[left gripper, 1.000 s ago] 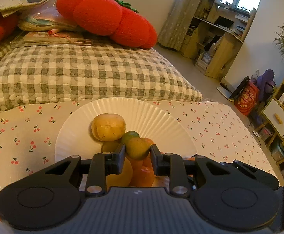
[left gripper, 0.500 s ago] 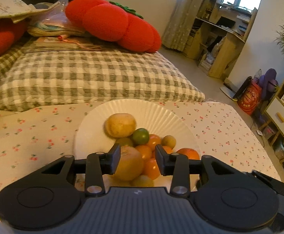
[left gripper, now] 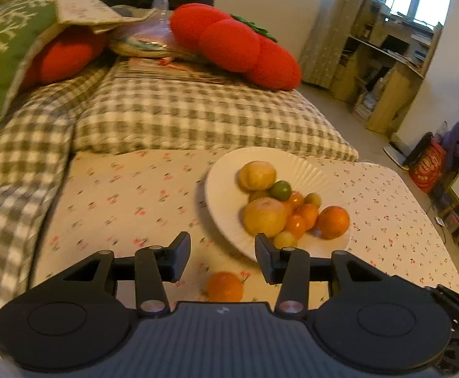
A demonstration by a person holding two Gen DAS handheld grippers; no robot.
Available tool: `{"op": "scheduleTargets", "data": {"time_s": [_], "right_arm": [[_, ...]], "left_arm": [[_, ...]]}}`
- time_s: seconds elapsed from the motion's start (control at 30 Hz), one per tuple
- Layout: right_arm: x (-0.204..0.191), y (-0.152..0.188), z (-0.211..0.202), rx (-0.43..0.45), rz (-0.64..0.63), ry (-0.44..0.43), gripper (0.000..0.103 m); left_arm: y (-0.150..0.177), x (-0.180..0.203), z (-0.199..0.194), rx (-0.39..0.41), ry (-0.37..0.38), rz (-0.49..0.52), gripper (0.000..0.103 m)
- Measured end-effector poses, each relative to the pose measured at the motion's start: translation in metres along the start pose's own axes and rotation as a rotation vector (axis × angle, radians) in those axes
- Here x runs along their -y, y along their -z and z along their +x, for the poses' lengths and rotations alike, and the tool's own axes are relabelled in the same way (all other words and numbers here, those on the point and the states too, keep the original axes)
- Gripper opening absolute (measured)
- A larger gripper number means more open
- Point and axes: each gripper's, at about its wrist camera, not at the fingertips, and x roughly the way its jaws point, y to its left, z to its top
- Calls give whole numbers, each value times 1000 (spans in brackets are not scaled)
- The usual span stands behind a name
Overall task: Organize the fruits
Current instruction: 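Move both open tools back over the last mandarin and small yellow fruit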
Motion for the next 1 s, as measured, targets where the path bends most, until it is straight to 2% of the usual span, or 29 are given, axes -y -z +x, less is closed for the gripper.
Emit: {"op": "scheduleTargets", "data": {"time_s": [0.2,0.37,0.53,0.67,0.83,0.9,1.0], "right_arm": [[-14,5,-18,8,-3,-12,49],[-29,10,-30,17,-15,-2,56],[-35,17,-39,11,-7,8,58],[-35,33,-57,18,39,16,61],[-26,59,-98,59,136,57,64],[-25,66,-112,70,137,82,68],[-25,66,-125,75,105,128,69]], "left_arm": [[15,-1,-28,10,-19,-7,46],[31,6,-44,1,-37,-10,47],[42,16,-54,13,-49,16,51],[44,23,-50,-2,-52,31,53],[48,34,-34,-32,-48,56,58],[51,37,-26,-62,-20,35,59],[55,42,-12,-111,3,-11,59]]}}
